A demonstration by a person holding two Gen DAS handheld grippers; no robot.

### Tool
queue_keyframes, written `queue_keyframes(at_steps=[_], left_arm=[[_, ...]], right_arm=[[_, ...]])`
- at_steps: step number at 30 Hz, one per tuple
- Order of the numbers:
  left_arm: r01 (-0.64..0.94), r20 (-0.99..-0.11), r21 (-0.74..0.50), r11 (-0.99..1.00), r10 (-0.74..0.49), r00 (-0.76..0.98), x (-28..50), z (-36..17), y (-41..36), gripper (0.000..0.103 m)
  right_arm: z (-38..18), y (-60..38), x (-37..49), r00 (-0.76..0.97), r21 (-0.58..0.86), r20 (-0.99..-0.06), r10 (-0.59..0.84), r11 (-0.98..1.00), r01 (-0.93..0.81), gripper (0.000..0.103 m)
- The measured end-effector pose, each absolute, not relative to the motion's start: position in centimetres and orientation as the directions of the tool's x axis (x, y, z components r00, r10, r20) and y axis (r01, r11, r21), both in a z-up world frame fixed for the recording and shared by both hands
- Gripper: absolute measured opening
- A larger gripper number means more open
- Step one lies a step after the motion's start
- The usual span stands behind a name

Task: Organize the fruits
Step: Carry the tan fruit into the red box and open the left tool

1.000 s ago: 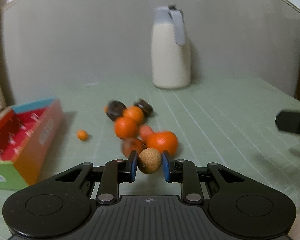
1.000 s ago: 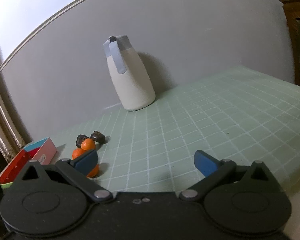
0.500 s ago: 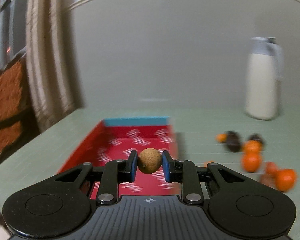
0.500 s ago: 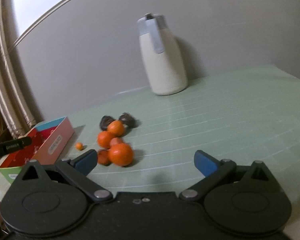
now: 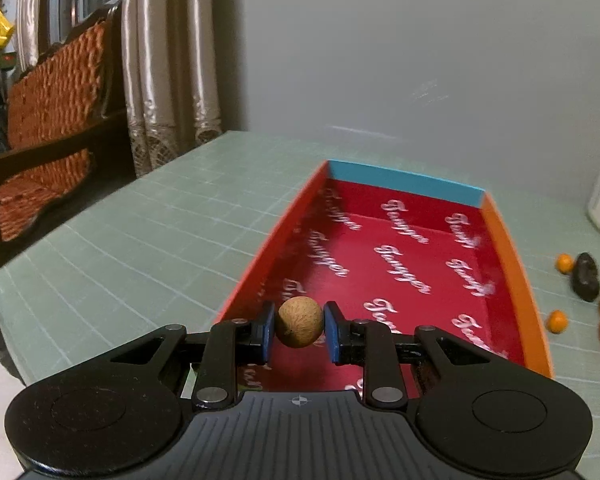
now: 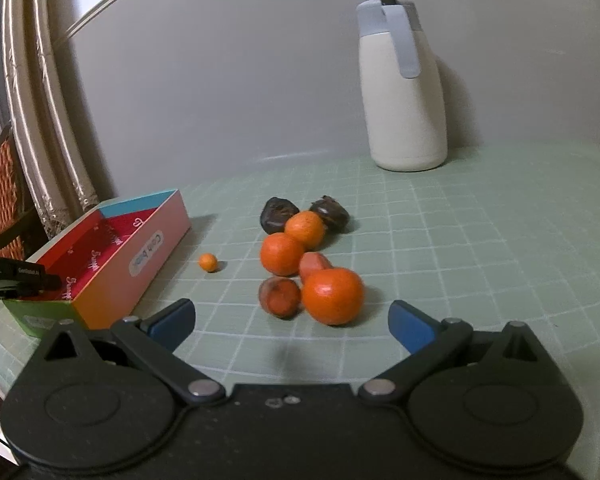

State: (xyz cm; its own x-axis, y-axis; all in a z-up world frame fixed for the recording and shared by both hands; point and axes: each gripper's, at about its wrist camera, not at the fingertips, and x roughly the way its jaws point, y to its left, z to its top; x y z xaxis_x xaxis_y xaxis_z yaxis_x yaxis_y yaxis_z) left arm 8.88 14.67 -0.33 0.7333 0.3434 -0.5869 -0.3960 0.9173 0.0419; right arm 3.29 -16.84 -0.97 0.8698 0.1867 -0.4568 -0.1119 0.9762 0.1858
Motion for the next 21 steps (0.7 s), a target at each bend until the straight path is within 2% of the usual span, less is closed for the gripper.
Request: queue_keyframes(at_steps=[8,9,10,11,12,13,16,21], left_arm=[[-0.38,-0.595,0.076,0.922,0.348,0.725,9.5,-0.3,16.1,0.028],[-0.373,-0.597,0.083,0.924,0.346,0.724,9.5,-0.3,16.0,0.033],[-0.36,-0.596,0.087,0.929,0.338,0.729,9.4,-0.3,15.7,0.047],[-0.343,-0.596,0.084,0.935,0.324,0.735,9.3,-0.3,15.3,0.056],[-0.332,-0.595,0.08,0.94,0.312,0.74,9.3,-0.3,15.0,0.074],[-0.33,-0.585,0.085,0.94,0.316,0.747,9.0,-0.2,14.5,0.085],[-0.323,-0.525,0.139,0.936,0.346,0.777,8.4,0.5,12.7,0.098],[-0.297,-0.485,0.137,0.945,0.325,0.812,7.4,1.6,11.1,0.103]], right_arm=[[-0.8,-16.3,4.3,0.868,0.194,-0.453,0.204,0.973,-0.128,0.103],[-0.8,-16.3,4.4,0.867,0.195,-0.453,0.206,0.972,-0.129,0.103],[-0.8,-16.4,4.4,0.867,0.197,-0.454,0.208,0.972,-0.13,0.103],[-0.7,-16.4,4.5,0.867,0.198,-0.453,0.209,0.971,-0.13,0.103],[-0.7,-16.5,4.5,0.867,0.199,-0.452,0.209,0.971,-0.13,0.103],[-0.7,-16.5,4.5,0.868,0.199,-0.451,0.209,0.971,-0.13,0.103],[-0.7,-16.6,4.4,0.867,0.196,-0.452,0.207,0.972,-0.13,0.103],[-0.5,-17.2,3.9,0.871,0.198,-0.447,0.206,0.972,-0.128,0.103]])
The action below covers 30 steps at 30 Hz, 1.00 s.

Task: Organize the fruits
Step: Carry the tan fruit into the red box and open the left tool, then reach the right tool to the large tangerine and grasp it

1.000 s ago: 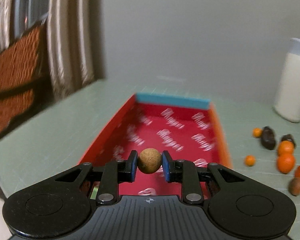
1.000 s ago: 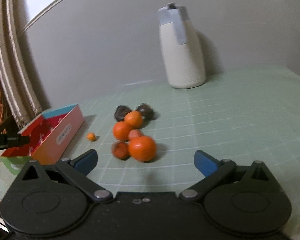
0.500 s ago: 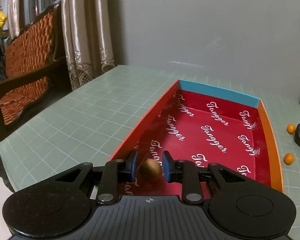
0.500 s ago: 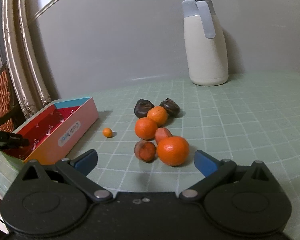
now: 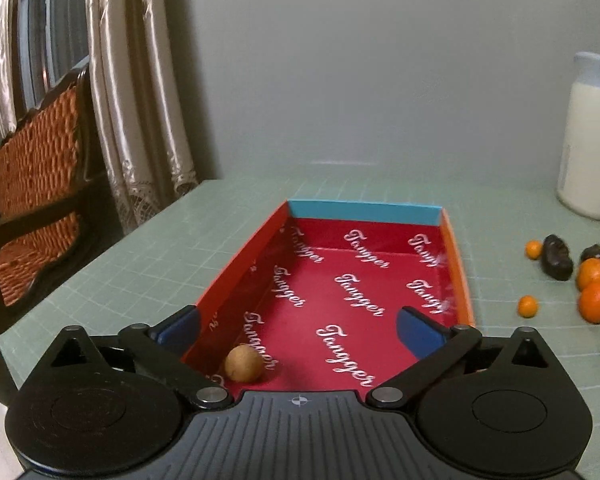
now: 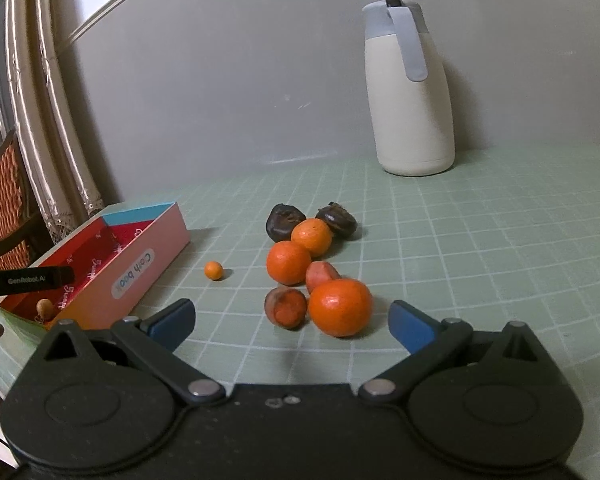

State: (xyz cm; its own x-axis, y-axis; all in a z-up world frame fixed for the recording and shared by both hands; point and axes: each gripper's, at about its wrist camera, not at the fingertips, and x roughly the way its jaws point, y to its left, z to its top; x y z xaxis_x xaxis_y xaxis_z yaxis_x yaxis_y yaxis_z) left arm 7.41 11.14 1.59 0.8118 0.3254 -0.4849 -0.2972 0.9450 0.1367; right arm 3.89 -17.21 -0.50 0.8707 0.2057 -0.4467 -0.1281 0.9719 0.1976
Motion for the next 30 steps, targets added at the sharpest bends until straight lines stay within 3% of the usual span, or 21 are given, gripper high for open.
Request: queue_keyframes(at_steps=[17,30], left_arm=[[-0.348,-0.46,0.106,0.932,0.356,0.814,0.5,2.1,11.5,0.103],[-0.391,-0.485,0.059,0.918,0.369,0.793,-0.5,1.3,13.5,0.103]], right_arm=[[-0.8,-17.1,4.6,0.865,0.146,-0.481,0.143,0.986,-0.082,0.103],[-1.3,-19.2,6.0,0.866,0.211,-0.492,0.092,0.977,0.016,0.103]])
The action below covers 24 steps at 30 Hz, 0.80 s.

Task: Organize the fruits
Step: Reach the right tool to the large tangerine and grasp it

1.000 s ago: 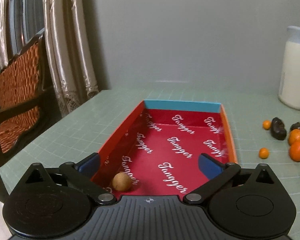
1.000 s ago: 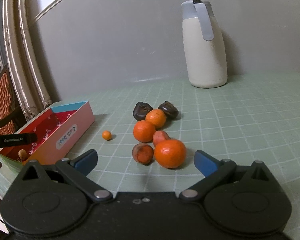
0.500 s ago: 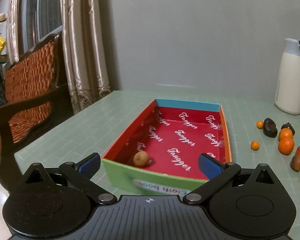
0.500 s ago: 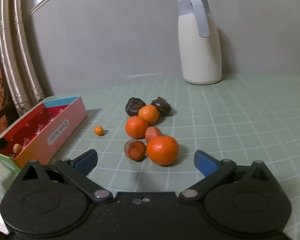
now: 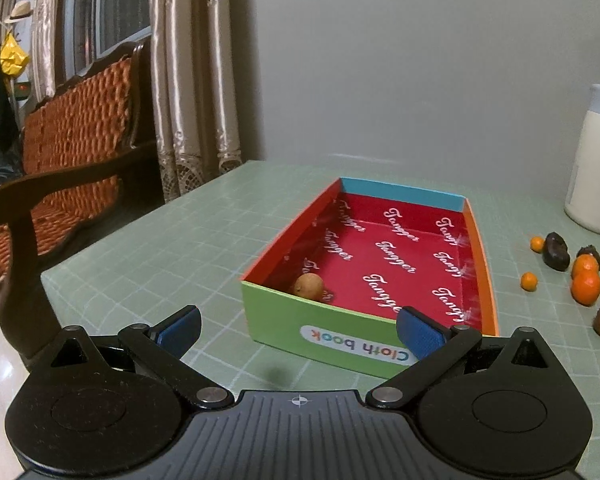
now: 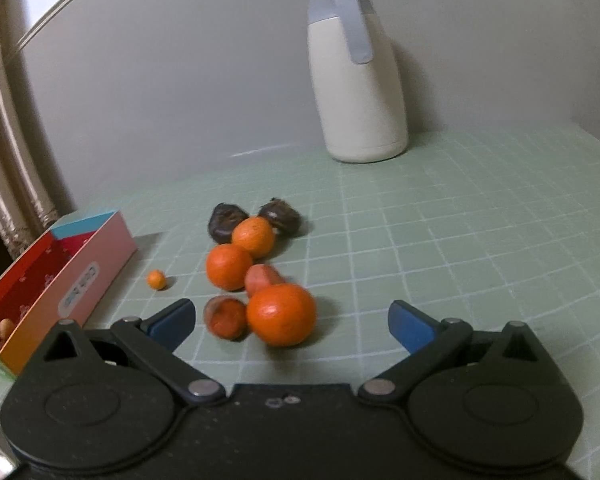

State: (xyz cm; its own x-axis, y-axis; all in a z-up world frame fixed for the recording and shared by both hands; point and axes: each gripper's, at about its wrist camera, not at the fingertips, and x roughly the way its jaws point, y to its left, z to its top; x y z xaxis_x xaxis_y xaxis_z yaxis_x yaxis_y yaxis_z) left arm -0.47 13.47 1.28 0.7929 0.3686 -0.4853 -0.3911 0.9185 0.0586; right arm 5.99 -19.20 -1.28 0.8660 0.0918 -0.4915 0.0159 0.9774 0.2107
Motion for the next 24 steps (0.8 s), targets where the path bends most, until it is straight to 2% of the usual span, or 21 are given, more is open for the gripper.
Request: queue_keyframes(at_steps=[5,9,17,24], left_arm=[[-0.398,-0.487,0.062,0.915,0.376,0.789,-0.6,1.2,13.6,0.103],[-0.402,-0.488,0.06,0.913,0.378,0.787,-0.8,1.2,13.9,0.103],[-0.413,-0.492,0.055,0.909,0.385,0.781,-0.9,1.2,14.6,0.103],[-0.434,-0.497,0.04,0.9,0.395,0.773,-1.2,1.1,15.5,0.103]], right_arm=[[-1.4,-19.4,6.2,0.871,0.212,-0.486,0.078,0.977,0.031,0.095],[-1.6,-19.4,6.6,0.86,0.223,-0.503,0.086,0.974,0.033,0.068],[-2.5,-18.8,8.0,0.831,0.228,-0.549,0.092,0.973,0.043,0.062],[-2.6,-18.6,8.1,0.834,0.252,-0.539,0.121,0.967,0.023,0.042]])
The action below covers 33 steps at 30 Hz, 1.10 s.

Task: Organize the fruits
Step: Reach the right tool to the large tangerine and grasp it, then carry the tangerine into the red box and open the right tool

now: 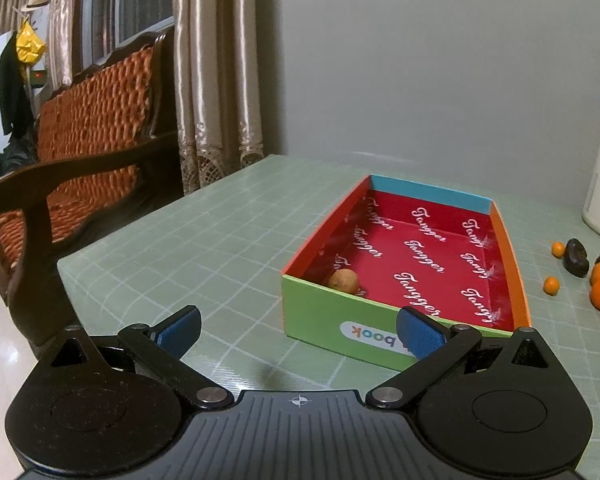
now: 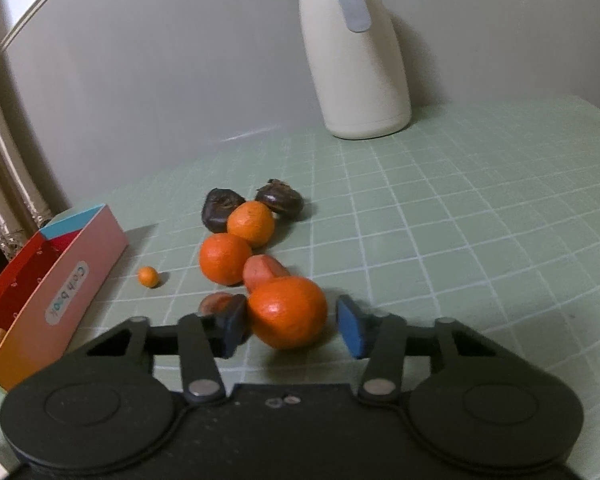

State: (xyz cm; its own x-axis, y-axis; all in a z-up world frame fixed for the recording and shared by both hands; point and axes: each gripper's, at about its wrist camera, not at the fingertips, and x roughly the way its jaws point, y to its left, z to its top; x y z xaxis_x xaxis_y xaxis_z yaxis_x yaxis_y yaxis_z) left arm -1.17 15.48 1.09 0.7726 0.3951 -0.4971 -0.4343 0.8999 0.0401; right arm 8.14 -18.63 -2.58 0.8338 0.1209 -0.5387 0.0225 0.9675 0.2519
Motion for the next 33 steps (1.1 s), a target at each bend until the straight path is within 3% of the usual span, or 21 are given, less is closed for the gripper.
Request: queue_keyframes(at_steps=[20,33], left_arm=[[-0.46,-0.491,0.045,0.887,0.421,0.763,-1.5,1.0,16.2,0.103],[-0.502,-0.505,-0.018,0.865,0.425,0.751,-2.5,0.9,19.0,0.103]], right_arm=[[-2.0,-18.2,7.4,0.849,0.223,-0.516,0.113,0.975,0.005,0.042],[-1.6,-16.9,6.7,0.853,0.166,-0.511,0.11,0.986,-0.027,0.041]])
